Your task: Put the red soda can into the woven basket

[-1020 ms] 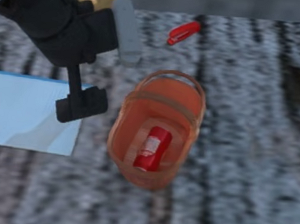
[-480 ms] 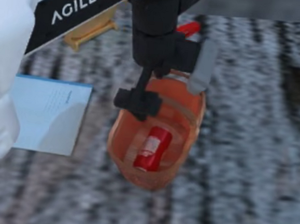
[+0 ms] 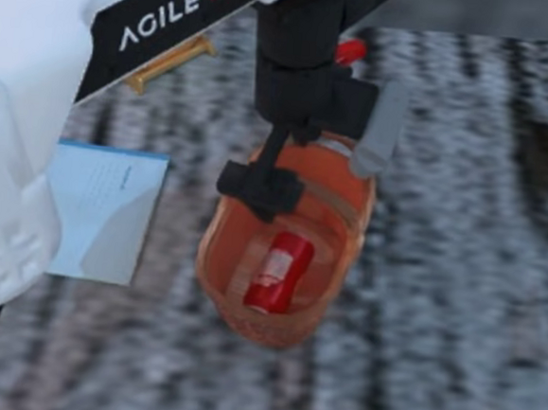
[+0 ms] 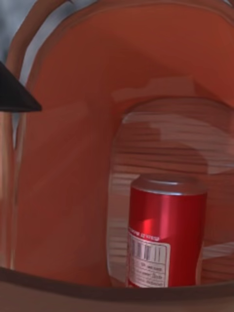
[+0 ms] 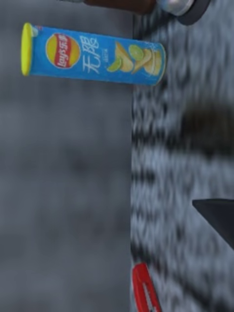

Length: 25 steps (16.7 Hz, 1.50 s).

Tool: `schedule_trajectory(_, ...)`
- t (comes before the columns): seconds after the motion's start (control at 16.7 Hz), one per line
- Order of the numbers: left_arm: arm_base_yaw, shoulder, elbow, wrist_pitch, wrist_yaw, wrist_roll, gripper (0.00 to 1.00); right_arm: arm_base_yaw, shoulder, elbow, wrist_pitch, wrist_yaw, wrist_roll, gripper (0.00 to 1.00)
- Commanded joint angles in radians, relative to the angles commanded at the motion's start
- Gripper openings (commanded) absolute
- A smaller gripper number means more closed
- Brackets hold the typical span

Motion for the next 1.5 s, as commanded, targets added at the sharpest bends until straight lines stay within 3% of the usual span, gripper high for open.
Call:
schedule_trajectory(0.66, -0.004, -0.016, -0.107, 0.089, -0.001, 0.002, 1.00, 0.000, 0.000, 0.000, 0.000, 0.000, 0.000, 1.00)
schedule_trajectory(1.44, -0.004, -0.016, -0.107, 0.089, -0.001, 0.002, 0.02, 0.000, 0.000, 0.000, 0.000, 0.000, 0.000, 1.00)
schedule_trajectory(1.5, -0.004, -0.016, -0.107, 0.089, -0.001, 0.002, 0.00, 0.000, 0.000, 0.000, 0.000, 0.000, 0.000, 1.00)
